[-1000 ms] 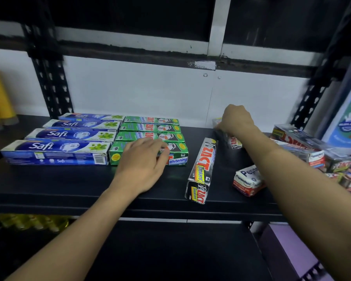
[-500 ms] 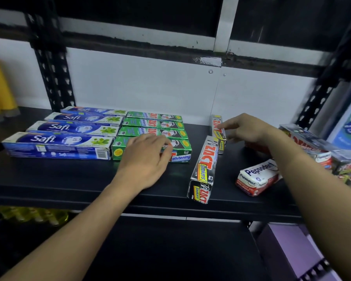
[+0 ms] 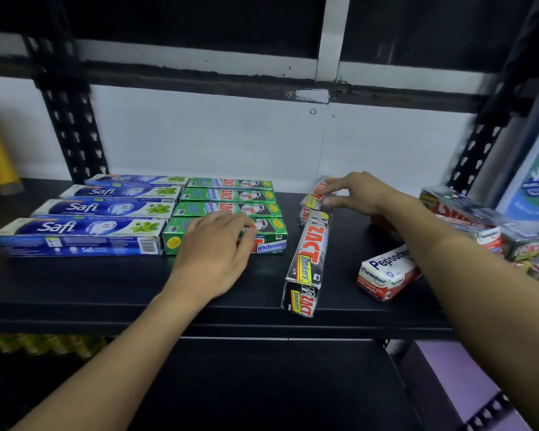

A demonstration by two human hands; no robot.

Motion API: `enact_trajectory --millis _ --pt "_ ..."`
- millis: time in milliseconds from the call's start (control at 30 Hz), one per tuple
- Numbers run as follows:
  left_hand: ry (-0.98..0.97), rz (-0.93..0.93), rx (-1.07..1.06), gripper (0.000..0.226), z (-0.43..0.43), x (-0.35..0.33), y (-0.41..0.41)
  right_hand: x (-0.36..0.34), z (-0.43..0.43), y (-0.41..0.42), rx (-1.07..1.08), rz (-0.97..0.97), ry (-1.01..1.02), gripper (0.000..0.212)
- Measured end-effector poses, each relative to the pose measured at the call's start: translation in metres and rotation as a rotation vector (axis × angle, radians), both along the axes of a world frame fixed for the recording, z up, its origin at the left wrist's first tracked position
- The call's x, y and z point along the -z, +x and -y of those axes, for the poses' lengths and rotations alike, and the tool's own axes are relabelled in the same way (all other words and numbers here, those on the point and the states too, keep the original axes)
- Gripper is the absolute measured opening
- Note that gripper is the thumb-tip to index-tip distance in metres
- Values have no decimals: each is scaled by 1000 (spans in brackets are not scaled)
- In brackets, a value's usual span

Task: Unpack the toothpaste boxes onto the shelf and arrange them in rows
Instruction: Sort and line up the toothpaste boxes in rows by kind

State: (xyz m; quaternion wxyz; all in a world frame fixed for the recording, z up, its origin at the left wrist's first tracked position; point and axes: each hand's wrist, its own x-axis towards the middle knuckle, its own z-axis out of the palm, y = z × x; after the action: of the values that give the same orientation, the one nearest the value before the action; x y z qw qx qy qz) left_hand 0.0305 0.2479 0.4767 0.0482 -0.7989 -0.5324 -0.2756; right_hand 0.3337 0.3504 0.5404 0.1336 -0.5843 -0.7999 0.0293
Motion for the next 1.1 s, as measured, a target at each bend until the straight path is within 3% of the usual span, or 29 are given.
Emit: enact_trajectory --millis 233,400,600,767,967,1100 --pt "2 1 4 51 0 1 -1 9 -22 -27 2 -45 14 26" --pt "-3 -6 -3 52 1 -1 0 13 -29 -21 7 38 -22 52" --pt "-26 -9 -16 41 -1 -1 0 -6 -32 -5 31 166 -10 37" --pt "-27 -5 -30 36 -2 -1 0 -16 -25 9 66 88 2 26" --pt "-9 5 -24 47 -2 0 1 -9 -19 -19 -81 -149 -142 53" --pt "-6 14 -26 46 -2 0 1 -7 -22 -35 -91 -48 -142 61"
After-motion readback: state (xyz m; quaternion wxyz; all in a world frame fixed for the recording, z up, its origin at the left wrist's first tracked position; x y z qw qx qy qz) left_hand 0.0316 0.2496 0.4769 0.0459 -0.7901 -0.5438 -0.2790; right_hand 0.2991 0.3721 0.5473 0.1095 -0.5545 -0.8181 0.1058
